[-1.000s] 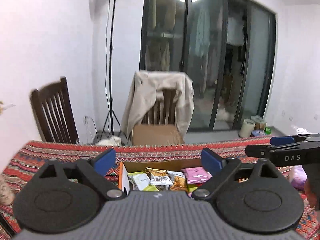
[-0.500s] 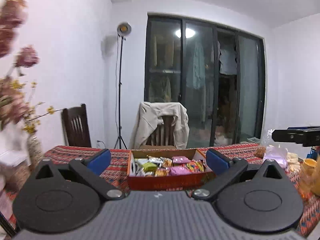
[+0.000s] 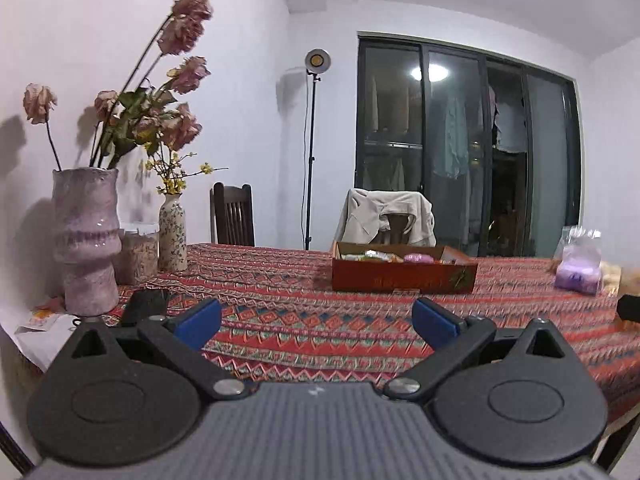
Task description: Organize snacks
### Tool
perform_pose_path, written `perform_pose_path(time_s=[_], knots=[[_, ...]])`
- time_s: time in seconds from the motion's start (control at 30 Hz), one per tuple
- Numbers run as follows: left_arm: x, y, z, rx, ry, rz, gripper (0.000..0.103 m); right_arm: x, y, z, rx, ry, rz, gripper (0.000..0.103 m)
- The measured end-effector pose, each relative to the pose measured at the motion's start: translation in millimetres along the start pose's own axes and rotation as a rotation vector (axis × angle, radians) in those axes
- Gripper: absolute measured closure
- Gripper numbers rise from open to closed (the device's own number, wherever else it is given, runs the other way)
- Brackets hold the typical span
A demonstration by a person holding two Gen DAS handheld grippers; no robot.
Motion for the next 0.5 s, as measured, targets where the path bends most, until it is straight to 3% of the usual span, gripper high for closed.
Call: perform_pose_path(time_s=[0.07, 0.13, 0.27, 0.5], knots=[[17, -11, -4, -0.02, -0.035, 0.032, 0.0, 27, 1, 8, 0.048, 0.01, -0.019, 0.0], [36, -16, -7, -0.007, -0.021, 0.076, 0.0, 54, -8, 20, 0.104, 0.068, 0.018, 0.0], [66, -19, -16, 0.051, -0.013, 0.166, 0.0, 81, -22, 34, 0.064, 0.078, 0.09, 0.0], [65, -17, -20, 0.062, -0.047, 0.152, 0.0, 88, -27, 37, 0.043, 0.035, 0.112, 0.0]])
Point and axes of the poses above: each gripper's, at about its wrist camera, not at the fingertips, and y roughly against the way its jaws point, z to its left, x to its underside, the point moved 8 cm from there along -y, roughly the way its jaws point, and after that the axes turned 4 degrees about y, right-handed, at the moved point
